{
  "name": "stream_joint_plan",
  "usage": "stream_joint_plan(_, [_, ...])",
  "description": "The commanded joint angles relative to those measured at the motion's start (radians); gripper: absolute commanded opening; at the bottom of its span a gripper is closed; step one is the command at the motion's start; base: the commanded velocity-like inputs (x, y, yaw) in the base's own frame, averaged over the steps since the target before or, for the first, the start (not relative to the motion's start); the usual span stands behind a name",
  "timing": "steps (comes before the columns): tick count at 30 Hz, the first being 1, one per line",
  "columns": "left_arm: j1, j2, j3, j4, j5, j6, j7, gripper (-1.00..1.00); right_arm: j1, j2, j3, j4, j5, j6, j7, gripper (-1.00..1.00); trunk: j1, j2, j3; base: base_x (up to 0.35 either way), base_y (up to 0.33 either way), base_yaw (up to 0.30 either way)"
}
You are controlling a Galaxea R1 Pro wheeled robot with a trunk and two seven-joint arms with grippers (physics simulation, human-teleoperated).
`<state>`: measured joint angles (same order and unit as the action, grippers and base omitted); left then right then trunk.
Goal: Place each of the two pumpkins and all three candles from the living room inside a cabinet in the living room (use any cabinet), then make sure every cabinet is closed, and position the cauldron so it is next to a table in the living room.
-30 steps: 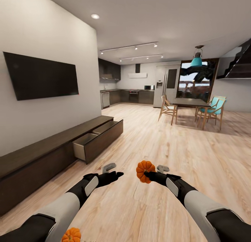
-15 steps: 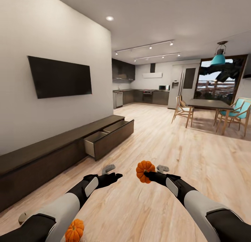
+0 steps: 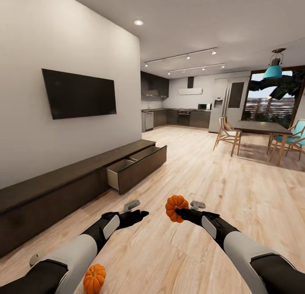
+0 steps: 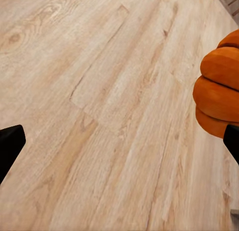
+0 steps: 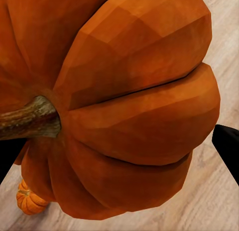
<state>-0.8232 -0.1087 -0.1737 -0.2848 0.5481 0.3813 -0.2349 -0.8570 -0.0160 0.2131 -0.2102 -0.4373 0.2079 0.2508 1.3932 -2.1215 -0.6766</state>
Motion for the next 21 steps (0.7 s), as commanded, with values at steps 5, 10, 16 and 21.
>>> stream_joint_plan(5, [-0.001, 0.000, -0.003, -0.002, 0.003, 0.003, 0.000, 1.00, 0.000, -0.001, 0.009, -0.001, -0.011, 0.004, 0.001, -1.00, 0.000, -0.001, -0.001, 0.000, 0.000, 0.000])
stream_joint_plan(10, [-0.001, 0.000, -0.003, -0.002, 0.003, 0.002, 0.000, 1.00, 0.000, -0.001, 0.008, -0.001, -0.011, 0.005, 0.001, -1.00, 0.000, -0.001, -0.001, 0.000, 0.000, 0.000])
stream_joint_plan(16, [-0.001, 0.000, -0.003, -0.002, 0.004, -0.014, -0.003, 1.00, 0.000, -0.001, 0.008, -0.001, -0.011, 0.005, 0.001, -1.00, 0.000, -0.001, -0.001, 0.000, 0.000, 0.000])
stream_joint_plan(21, [-0.001, 0.007, -0.007, 0.028, -0.005, -0.037, -0.001, 1.00, 0.000, -0.001, 0.007, -0.001, -0.011, 0.008, -0.005, -1.00, 0.000, -0.001, -0.001, 0.000, 0.000, 0.000])
